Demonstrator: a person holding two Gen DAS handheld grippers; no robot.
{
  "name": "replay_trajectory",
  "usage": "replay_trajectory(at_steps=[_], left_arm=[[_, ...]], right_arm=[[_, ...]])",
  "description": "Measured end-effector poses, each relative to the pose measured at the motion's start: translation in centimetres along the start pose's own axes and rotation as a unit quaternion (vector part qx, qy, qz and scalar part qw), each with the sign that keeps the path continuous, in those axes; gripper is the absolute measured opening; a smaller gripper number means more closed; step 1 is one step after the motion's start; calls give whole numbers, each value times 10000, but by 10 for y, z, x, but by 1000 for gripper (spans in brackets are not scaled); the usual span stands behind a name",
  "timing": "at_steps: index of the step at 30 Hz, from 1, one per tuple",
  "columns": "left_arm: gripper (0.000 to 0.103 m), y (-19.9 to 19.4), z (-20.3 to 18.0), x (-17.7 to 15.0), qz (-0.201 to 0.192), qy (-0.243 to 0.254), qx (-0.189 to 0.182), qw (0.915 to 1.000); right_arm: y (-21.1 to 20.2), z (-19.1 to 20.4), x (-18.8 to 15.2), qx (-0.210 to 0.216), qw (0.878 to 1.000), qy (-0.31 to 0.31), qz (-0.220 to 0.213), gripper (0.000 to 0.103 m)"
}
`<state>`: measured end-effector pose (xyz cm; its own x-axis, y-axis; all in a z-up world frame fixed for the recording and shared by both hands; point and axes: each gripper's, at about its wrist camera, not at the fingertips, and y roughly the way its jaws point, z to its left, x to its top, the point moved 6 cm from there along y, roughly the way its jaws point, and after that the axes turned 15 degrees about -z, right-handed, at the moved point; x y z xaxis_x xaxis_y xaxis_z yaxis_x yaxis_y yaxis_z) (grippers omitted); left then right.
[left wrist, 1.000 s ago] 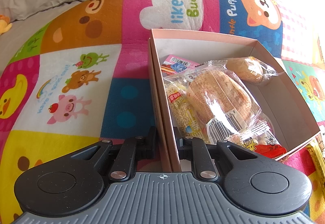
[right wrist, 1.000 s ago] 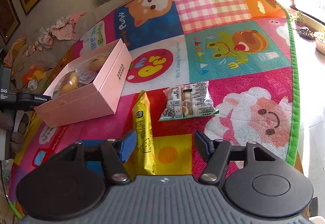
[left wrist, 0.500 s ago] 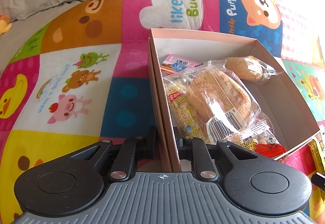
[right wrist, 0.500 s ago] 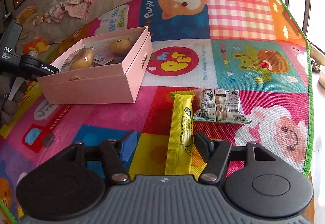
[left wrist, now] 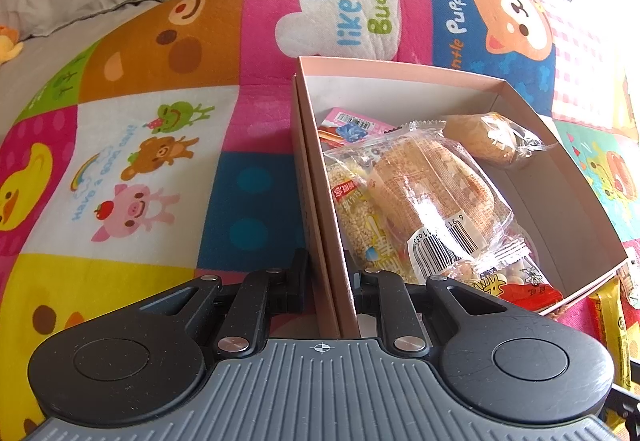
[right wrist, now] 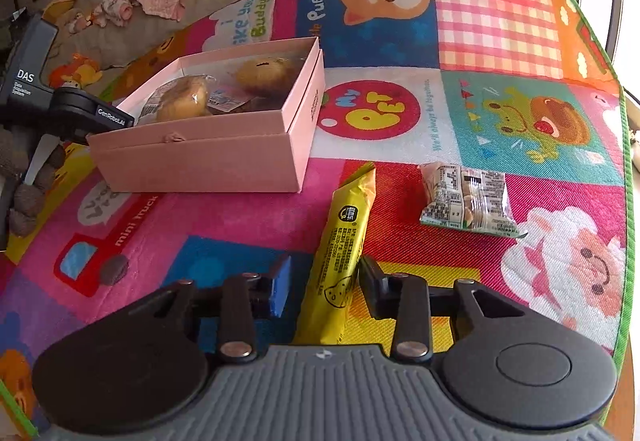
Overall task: Organize objects
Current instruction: 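Lower the right gripper onto the yellow cheese bar and grasp it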
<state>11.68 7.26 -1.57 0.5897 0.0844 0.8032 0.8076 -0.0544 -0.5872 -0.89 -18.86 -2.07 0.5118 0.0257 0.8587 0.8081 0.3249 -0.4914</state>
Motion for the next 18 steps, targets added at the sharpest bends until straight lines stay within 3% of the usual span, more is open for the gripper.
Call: replay_trajectory(at_steps=[8, 18], left_arm=[[17, 1, -1, 1, 31, 62, 50, 10000], [17, 1, -3, 1, 63, 133, 94, 9998]], right_arm=[[-8, 17, -10, -67, 9990, -386, -214, 38], [15, -7, 4, -350, 9982, -234, -430, 39]])
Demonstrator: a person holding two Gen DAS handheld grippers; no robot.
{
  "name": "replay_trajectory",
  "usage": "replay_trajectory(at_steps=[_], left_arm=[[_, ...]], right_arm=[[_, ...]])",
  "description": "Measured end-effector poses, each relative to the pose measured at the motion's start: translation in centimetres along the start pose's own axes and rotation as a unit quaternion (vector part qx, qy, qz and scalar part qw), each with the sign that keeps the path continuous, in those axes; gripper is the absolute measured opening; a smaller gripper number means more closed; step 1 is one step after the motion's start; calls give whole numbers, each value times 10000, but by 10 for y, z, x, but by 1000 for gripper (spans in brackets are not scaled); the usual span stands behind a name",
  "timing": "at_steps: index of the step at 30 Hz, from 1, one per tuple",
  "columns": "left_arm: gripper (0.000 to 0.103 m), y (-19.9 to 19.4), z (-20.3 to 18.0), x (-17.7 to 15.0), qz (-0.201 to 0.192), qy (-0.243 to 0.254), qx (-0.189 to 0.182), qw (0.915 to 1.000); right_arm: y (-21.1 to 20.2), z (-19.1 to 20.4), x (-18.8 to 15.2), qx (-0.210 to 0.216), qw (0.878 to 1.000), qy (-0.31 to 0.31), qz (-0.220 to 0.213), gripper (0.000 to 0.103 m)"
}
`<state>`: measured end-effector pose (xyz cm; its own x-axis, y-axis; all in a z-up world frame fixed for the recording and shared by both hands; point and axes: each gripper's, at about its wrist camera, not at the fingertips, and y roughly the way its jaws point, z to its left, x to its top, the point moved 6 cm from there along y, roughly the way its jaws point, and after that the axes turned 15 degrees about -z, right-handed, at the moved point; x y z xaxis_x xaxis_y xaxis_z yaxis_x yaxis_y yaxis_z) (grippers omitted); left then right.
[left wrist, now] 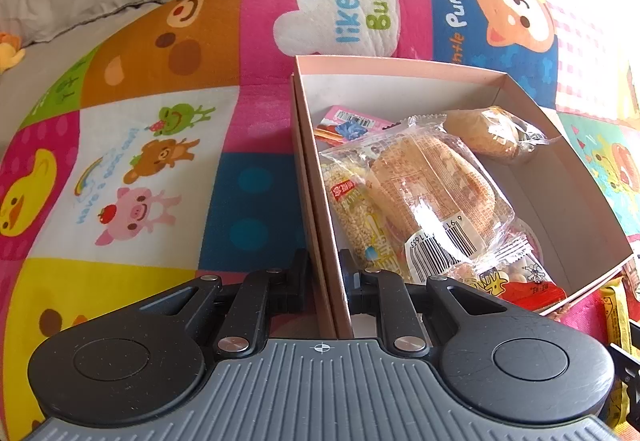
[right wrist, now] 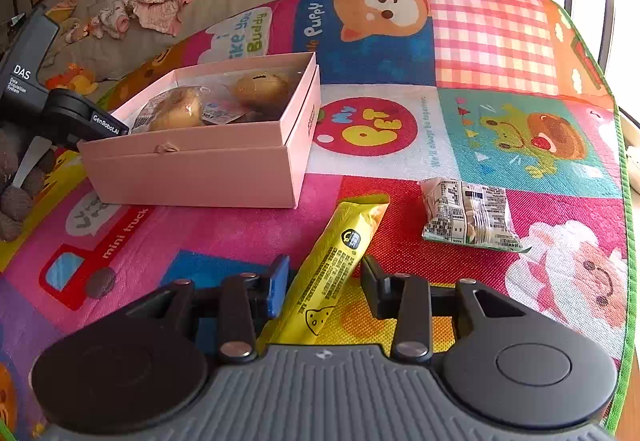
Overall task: Organize objects
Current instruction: 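Lower the right gripper onto the yellow cheese bar and grasp it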
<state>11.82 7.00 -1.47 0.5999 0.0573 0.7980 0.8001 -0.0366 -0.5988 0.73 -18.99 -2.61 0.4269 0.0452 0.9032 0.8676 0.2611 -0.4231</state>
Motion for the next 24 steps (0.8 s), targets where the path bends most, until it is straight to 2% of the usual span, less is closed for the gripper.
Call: replay_trajectory(at_steps=[9, 12, 13, 21, 24], left_arm=[[17, 0, 0, 0, 0, -5, 0, 10000], [17, 0, 0, 0, 0, -12, -4, 10000], [17, 0, 0, 0, 1, -14, -4, 10000], [17, 0, -1, 0, 2, -41, -18, 10000], [17, 0, -1, 0, -3, -52, -6, 10000]], right_arm=[[-9, 0, -3, -52, 9999, -92, 48, 37], [-15, 2, -5, 7, 9999, -100, 126, 28], [-18, 2, -5, 40, 9998, -78, 156, 25], [-42, 8, -10, 617, 9961, 359, 525, 24], [-54, 5, -5, 679, 9952, 481, 509, 24]])
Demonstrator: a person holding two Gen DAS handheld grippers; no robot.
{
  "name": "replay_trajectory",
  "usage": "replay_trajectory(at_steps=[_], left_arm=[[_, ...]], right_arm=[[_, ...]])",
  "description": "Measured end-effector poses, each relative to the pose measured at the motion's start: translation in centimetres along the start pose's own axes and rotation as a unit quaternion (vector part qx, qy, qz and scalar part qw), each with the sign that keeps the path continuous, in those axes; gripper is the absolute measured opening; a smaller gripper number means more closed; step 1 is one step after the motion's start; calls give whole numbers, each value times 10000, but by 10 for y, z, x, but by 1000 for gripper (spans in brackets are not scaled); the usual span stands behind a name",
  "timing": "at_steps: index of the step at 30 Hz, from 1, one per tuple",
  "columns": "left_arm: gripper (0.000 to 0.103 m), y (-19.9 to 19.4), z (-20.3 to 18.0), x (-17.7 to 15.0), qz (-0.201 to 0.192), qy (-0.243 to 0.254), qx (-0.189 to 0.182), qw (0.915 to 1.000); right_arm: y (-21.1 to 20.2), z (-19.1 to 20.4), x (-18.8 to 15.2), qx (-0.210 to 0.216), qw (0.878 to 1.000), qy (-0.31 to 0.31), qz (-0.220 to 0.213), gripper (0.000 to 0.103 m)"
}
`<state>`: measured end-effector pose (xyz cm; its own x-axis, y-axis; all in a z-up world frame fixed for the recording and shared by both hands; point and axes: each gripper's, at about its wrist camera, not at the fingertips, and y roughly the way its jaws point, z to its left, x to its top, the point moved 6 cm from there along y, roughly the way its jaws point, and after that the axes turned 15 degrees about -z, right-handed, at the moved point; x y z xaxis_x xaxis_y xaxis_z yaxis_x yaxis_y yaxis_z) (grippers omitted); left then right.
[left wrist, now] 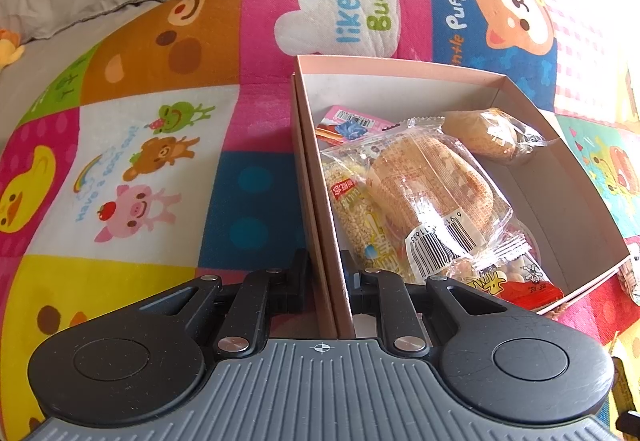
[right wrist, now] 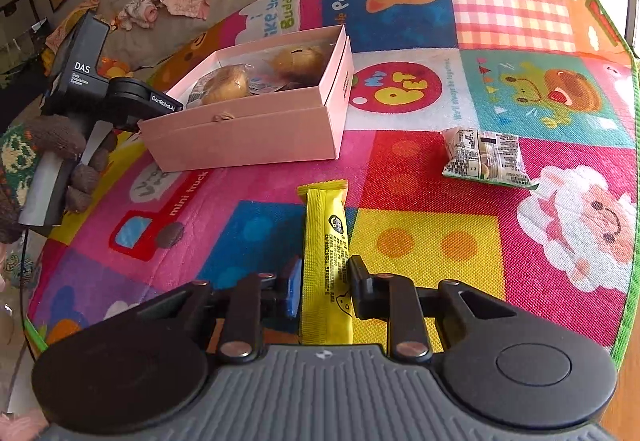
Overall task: Organize objects
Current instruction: 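Lower the right gripper onto the yellow cheese bar and grasp it, then carry the yellow cheese bar into the pink box and release it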
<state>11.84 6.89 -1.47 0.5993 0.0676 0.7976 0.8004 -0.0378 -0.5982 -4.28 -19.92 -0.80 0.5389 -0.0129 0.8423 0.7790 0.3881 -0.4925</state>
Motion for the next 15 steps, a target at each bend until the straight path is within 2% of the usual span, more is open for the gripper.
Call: replay_trajectory(at_steps=[8, 15], left_arm=[[17, -2, -1, 0, -5, 0, -5, 10000], [17, -3, 0, -1, -62, -73, -76, 9999]], right_arm=[[-33, 1, 48, 157, 9987, -89, -466, 24], [-26, 19, 99, 268, 9961, -213, -816, 24]])
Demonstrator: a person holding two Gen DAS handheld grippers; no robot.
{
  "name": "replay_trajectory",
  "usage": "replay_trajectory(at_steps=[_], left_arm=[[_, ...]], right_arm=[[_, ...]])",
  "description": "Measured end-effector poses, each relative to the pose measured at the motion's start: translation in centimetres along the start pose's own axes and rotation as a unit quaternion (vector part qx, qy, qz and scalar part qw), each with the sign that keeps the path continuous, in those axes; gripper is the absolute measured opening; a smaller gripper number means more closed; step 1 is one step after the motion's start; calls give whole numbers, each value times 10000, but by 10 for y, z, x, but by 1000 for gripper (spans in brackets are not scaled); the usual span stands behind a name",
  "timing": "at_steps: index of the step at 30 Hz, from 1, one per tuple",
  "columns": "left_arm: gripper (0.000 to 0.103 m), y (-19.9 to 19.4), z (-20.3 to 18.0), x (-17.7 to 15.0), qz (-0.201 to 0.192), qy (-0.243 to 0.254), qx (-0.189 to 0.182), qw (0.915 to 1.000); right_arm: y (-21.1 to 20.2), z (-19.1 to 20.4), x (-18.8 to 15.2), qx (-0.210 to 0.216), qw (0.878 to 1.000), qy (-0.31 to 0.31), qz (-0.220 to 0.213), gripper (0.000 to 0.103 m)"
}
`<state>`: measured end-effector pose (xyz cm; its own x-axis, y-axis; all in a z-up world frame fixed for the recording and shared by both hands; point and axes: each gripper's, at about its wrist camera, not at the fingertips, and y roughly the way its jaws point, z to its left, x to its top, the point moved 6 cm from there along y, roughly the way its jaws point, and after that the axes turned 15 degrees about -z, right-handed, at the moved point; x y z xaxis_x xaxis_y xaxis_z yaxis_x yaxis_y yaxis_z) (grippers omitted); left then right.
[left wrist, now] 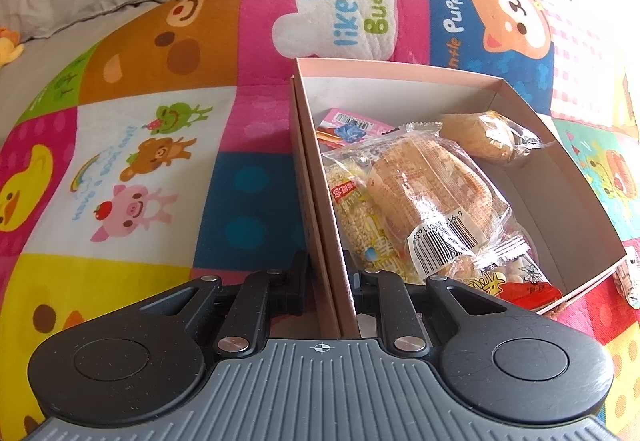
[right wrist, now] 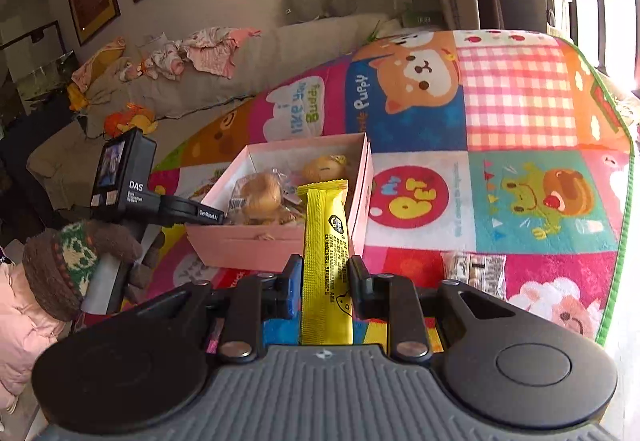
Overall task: Organize objects
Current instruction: 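Carry the yellow cheese bar into the pink box and release it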
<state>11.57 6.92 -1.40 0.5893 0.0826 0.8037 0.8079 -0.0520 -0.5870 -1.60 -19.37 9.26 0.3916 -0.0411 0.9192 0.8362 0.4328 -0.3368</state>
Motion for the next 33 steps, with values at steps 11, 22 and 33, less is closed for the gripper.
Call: replay_trajectory(at_steps=[11, 22, 33], left_arm=[[19, -1, 4, -1, -62, -155, -158, 9997], [20, -1, 5, -2, -133, -176, -225, 9995], [19, 0, 5, -2, -144, -216, -229, 9994]], right_arm=[[115, 32, 47, 163, 9998, 35, -72, 24], [195, 35, -14, -84, 9965, -175, 810, 23], [178, 40, -22, -48, 9928, -916, 766, 24]])
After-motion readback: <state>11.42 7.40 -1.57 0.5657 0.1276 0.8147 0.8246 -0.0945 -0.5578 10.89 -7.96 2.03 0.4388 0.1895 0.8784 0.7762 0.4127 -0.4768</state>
